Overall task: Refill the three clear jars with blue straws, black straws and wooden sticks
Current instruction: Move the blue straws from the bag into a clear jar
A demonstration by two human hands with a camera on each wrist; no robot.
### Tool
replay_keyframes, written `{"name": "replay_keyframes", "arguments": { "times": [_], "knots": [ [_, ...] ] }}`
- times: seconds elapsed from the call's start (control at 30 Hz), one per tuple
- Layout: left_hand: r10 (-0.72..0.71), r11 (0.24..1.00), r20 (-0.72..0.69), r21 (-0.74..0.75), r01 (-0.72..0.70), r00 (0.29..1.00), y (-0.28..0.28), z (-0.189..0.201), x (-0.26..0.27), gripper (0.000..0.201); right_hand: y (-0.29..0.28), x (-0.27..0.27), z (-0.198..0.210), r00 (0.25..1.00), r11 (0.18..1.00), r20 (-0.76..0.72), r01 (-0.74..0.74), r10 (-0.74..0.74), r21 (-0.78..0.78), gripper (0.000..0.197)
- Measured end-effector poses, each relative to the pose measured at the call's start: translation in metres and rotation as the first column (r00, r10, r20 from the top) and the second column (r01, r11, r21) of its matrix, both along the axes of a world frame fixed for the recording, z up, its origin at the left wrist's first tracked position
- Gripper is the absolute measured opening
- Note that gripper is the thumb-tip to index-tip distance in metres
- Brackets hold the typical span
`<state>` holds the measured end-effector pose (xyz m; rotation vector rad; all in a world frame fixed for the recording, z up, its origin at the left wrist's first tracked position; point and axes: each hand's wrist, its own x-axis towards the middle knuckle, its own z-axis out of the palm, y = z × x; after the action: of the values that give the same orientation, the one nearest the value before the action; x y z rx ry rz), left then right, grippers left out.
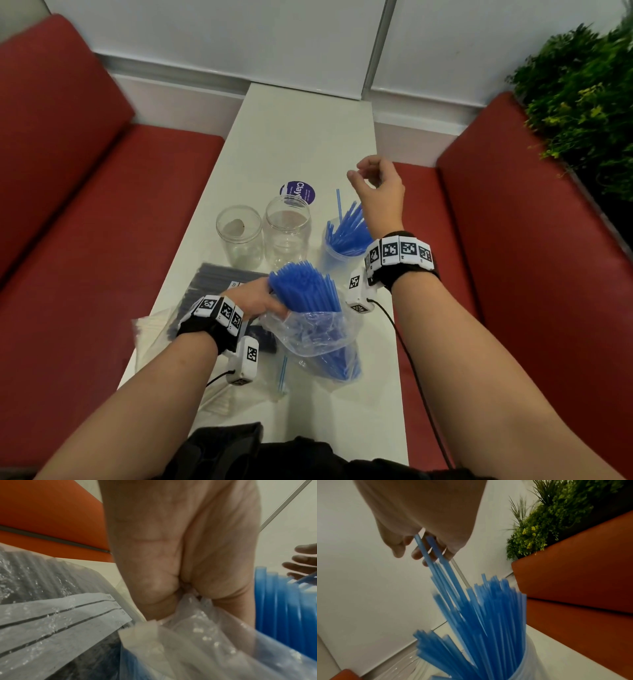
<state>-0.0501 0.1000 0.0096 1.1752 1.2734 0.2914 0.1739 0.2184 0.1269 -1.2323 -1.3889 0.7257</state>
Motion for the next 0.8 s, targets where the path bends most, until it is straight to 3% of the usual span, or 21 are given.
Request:
{"name": "replay_keyframes", "arguments": {
  "times": [0.1, 0.17, 0.2, 0.27, 0.33, 0.37, 0.4, 0.5, 0.57, 0.63, 0.7, 0.77, 0.8],
  "knots": [
    [0.019, 1.0, 0.01, 0.003, -0.019, 1.0, 0.0, -0.001, 0.001, 0.061, -0.005, 0.0, 0.001, 0.982, 0.991, 0.182, 0.034, -0.058, 0.132, 0.009],
    [0.025, 1.0, 0.018, 0.01, -0.026, 1.0, -0.001, 0.0, 0.003, 0.059, -0.01, -0.002, -0.009, 0.907, 0.996, 0.421, -0.023, -0.015, 0.084, 0.024],
    [0.027, 1.0, 0.021, 0.015, -0.027, 0.999, -0.001, 0.001, 0.004, 0.058, -0.013, -0.003, -0.017, 0.826, 0.999, 0.562, -0.051, 0.049, -0.012, 0.036],
    [0.028, 0.999, 0.027, 0.021, -0.028, 0.999, -0.001, 0.003, 0.005, 0.058, -0.021, -0.005, -0.033, 0.582, 0.976, 0.791, -0.017, 0.188, -0.219, 0.054],
    [0.026, 0.999, 0.032, 0.027, -0.027, 0.999, -0.002, 0.004, 0.005, 0.058, -0.027, -0.004, -0.046, 0.368, 0.956, 0.893, 0.03, 0.26, -0.291, 0.06],
    [0.024, 0.999, 0.032, 0.031, -0.025, 0.999, -0.003, 0.004, 0.005, 0.058, -0.029, -0.003, -0.049, 0.318, 0.955, 0.909, 0.035, 0.27, -0.296, 0.06],
    [0.021, 0.999, 0.033, 0.036, -0.022, 0.999, -0.003, 0.004, 0.004, 0.058, -0.03, -0.002, -0.049, 0.332, 0.959, 0.907, 0.026, 0.258, -0.282, 0.058],
    [0.006, 0.999, 0.033, 0.037, -0.007, 0.999, -0.004, 0.003, 0.003, 0.062, -0.028, 0.0, -0.042, 0.613, 0.994, 0.783, -0.028, 0.104, -0.11, 0.052],
    [0.012, 1.0, 0.037, 0.029, -0.013, 0.999, -0.005, 0.001, 0.002, 0.072, -0.03, -0.002, -0.039, 0.683, 0.997, 0.73, -0.066, 0.013, 0.044, 0.054],
    [0.017, 1.0, 0.055, 0.022, -0.018, 0.998, -0.005, 0.0, 0.001, 0.077, -0.036, -0.01, -0.039, 0.645, 0.985, 0.764, -0.139, 0.009, 0.105, 0.058],
    [0.004, 1.0, 0.072, 0.022, -0.005, 0.997, -0.005, -0.001, 0.002, 0.073, -0.042, -0.017, -0.045, 0.55, 0.98, 0.834, -0.19, 0.055, 0.06, 0.056],
    [-0.004, 1.0, 0.067, 0.029, 0.002, 0.998, -0.005, -0.002, 0.002, 0.068, -0.046, -0.018, -0.052, 0.448, 0.989, 0.891, -0.147, 0.074, -0.008, 0.054],
    [-0.002, 0.999, 0.059, 0.035, 0.0, 0.998, -0.005, -0.002, 0.001, 0.066, -0.047, -0.017, -0.053, 0.452, 0.994, 0.889, -0.107, 0.071, -0.025, 0.058]
  ]
}}
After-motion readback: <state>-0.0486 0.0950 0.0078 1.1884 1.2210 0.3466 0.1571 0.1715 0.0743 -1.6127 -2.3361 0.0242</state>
